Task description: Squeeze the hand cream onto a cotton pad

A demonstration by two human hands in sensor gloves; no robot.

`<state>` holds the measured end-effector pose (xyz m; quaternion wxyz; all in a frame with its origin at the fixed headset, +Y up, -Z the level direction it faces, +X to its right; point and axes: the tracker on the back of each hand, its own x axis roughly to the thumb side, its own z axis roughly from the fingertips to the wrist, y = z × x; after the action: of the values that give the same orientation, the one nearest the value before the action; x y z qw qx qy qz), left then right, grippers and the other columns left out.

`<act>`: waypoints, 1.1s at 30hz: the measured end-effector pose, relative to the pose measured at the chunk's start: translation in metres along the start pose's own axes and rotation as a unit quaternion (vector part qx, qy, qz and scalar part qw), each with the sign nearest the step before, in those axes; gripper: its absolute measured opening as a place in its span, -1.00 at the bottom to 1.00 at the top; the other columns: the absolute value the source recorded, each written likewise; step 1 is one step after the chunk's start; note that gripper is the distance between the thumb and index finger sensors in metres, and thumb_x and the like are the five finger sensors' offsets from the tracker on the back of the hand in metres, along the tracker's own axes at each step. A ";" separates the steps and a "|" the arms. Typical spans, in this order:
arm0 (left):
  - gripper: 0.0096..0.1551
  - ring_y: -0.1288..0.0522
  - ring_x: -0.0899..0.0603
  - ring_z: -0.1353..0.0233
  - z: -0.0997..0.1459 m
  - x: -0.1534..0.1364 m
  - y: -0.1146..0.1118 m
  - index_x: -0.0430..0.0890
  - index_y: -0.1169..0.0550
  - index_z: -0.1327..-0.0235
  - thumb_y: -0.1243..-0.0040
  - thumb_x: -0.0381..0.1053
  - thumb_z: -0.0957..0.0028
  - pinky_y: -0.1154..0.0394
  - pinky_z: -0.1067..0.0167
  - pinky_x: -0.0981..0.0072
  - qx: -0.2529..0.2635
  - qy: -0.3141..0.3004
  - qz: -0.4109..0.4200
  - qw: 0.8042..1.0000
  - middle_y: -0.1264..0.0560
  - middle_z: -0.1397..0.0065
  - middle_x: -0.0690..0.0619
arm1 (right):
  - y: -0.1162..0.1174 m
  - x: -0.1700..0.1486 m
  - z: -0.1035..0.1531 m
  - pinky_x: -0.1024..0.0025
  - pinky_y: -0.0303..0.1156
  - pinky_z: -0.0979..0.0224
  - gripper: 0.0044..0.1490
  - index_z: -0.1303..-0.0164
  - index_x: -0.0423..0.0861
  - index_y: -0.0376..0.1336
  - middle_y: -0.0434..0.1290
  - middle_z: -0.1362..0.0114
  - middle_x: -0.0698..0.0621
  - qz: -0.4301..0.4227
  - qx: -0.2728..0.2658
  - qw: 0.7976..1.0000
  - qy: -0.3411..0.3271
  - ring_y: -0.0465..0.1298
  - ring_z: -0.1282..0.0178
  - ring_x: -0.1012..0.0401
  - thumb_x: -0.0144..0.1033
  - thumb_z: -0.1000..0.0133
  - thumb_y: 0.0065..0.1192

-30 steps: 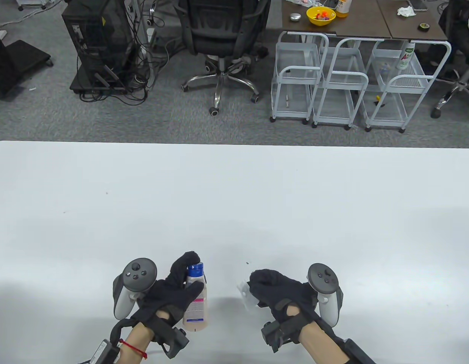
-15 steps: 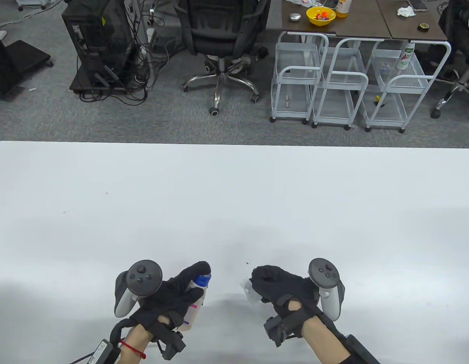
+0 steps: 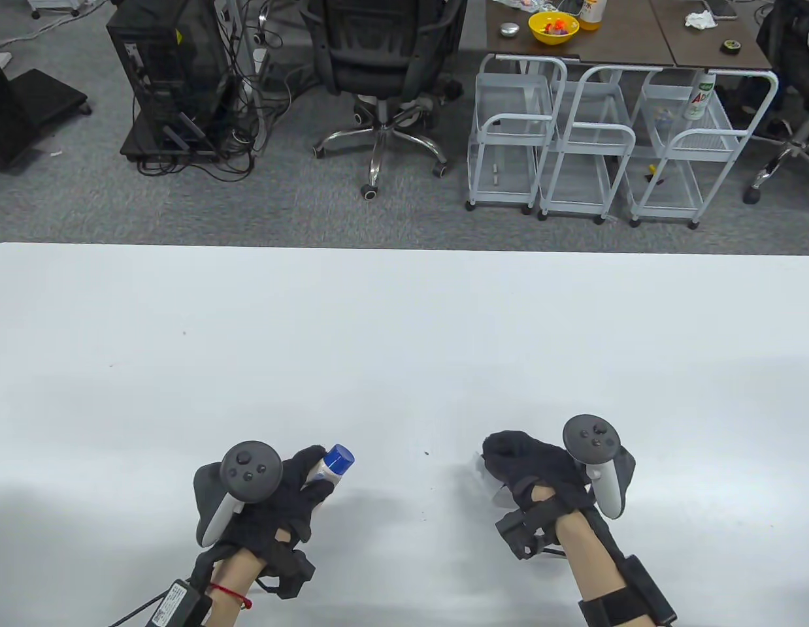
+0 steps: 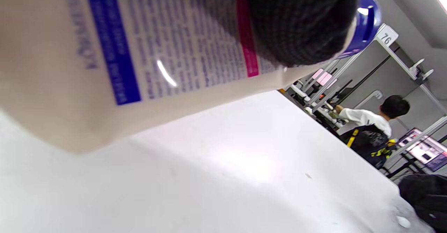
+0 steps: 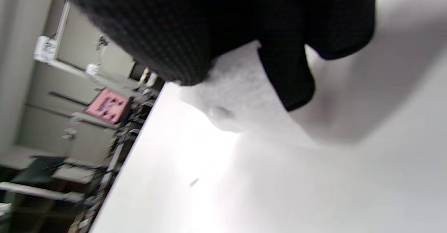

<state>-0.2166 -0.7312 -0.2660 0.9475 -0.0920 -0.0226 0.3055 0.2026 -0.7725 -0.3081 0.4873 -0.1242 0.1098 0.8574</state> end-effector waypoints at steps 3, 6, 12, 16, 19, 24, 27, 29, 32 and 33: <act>-0.34 -0.76 0.04 0.00 -0.001 0.000 -0.002 0.15 -0.53 -0.24 -0.26 0.21 0.22 -0.62 -0.11 0.05 0.004 0.007 -0.015 1.000 -0.73 -0.11 0.26 | -0.011 -0.002 0.000 -0.05 0.53 -0.22 -0.57 -0.02 0.02 0.56 0.74 -0.07 -0.04 0.028 -0.068 0.997 0.014 0.75 -0.09 -0.04 -0.33 0.08 0.62; -0.33 -0.76 0.04 0.00 0.001 0.003 -0.004 0.15 -0.52 -0.25 -0.26 0.22 0.21 -0.61 -0.11 0.05 0.007 0.000 -0.030 1.000 -0.73 -0.12 0.26 | -0.018 0.002 0.004 -0.09 0.48 -0.26 -0.57 -0.01 0.04 0.57 0.75 -0.08 -0.02 0.114 -0.134 0.984 0.003 0.70 -0.19 -0.10 -0.32 0.09 0.63; -0.33 -0.76 0.04 -0.01 0.004 0.007 -0.008 0.16 -0.52 -0.26 -0.25 0.24 0.19 -0.61 -0.12 0.06 0.002 -0.010 -0.055 0.998 -0.73 -0.13 0.25 | -0.023 -0.001 0.003 -0.20 0.36 -0.36 -0.53 -0.08 0.00 0.56 0.69 -0.21 -0.08 0.168 -0.160 0.973 0.004 0.53 -0.38 -0.24 -0.25 0.05 0.58; -0.33 -0.76 0.04 -0.02 0.004 0.008 -0.010 0.16 -0.51 -0.28 -0.24 0.24 0.17 -0.61 -0.13 0.05 -0.001 -0.010 -0.060 0.998 -0.72 -0.14 0.25 | -0.029 -0.004 0.001 -0.28 0.26 -0.41 -0.44 -0.20 -0.05 0.52 0.61 -0.32 -0.15 0.180 -0.159 0.971 0.010 0.41 -0.46 -0.35 -0.16 0.00 0.49; -0.34 -0.74 0.02 -0.07 0.004 0.009 -0.011 0.21 -0.48 -0.31 -0.23 0.21 0.15 -0.59 -0.16 0.03 -0.007 -0.009 -0.060 0.998 -0.69 -0.19 0.23 | -0.034 -0.006 0.001 -0.32 0.21 -0.43 -0.39 -0.26 -0.08 0.49 0.56 -0.38 -0.18 0.168 -0.151 0.974 0.017 0.35 -0.49 -0.39 -0.12 -0.01 0.45; -0.35 -0.71 0.01 -0.10 0.002 0.005 -0.009 0.32 -0.45 -0.33 -0.21 0.21 0.14 -0.55 -0.19 -0.01 -0.006 -0.003 -0.055 0.998 -0.67 -0.21 0.21 | -0.037 -0.001 0.007 -0.36 0.14 -0.46 -0.28 -0.41 -0.03 0.39 0.41 -0.53 -0.20 0.161 -0.128 0.979 0.005 0.25 -0.55 -0.42 -0.07 -0.02 0.41; -0.36 -0.72 0.02 -0.04 0.001 0.002 -0.005 0.34 -0.48 -0.30 -0.20 0.27 0.16 -0.56 -0.17 0.00 0.009 0.000 -0.050 0.999 -0.70 -0.12 0.24 | -0.030 0.006 0.016 -0.37 0.09 -0.48 -0.22 -0.49 0.03 0.31 0.31 -0.60 -0.19 0.160 -0.098 0.982 -0.021 0.18 -0.60 -0.42 -0.04 -0.02 0.39; -0.36 -0.73 0.04 0.00 0.000 0.000 0.000 0.31 -0.51 -0.26 -0.21 0.29 0.18 -0.57 -0.16 0.02 0.030 0.005 -0.045 0.999 -0.72 -0.07 0.27 | -0.022 0.012 0.024 -0.38 0.05 -0.50 -0.18 -0.54 0.07 0.26 0.24 -0.64 -0.18 0.168 -0.076 0.982 -0.041 0.11 -0.65 -0.40 -0.01 -0.02 0.38; -0.36 -0.73 0.04 0.02 -0.002 -0.006 0.007 0.26 -0.52 -0.24 -0.23 0.27 0.19 -0.57 -0.15 0.01 0.062 0.019 -0.037 0.997 -0.72 -0.06 0.27 | -0.010 0.021 0.034 -0.39 -0.01 -0.52 -0.15 -0.56 0.10 0.21 0.17 -0.67 -0.15 0.184 -0.049 0.979 -0.068 0.03 -0.69 -0.36 0.02 -0.02 0.37; -0.37 -0.72 0.02 -0.02 -0.004 -0.008 0.010 0.24 -0.50 -0.26 -0.23 0.22 0.17 -0.56 -0.17 0.00 0.063 0.025 -0.045 0.997 -0.70 -0.11 0.25 | -0.004 0.024 0.038 -0.40 -0.03 -0.53 -0.14 -0.57 0.12 0.19 0.15 -0.68 -0.14 0.193 -0.036 0.977 -0.079 0.01 -0.70 -0.35 0.03 -0.02 0.36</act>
<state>-0.2284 -0.7291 -0.2714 0.9644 -0.0384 0.0169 0.2612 0.1898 -0.7393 -0.2797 0.3148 -0.0502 0.0614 0.9458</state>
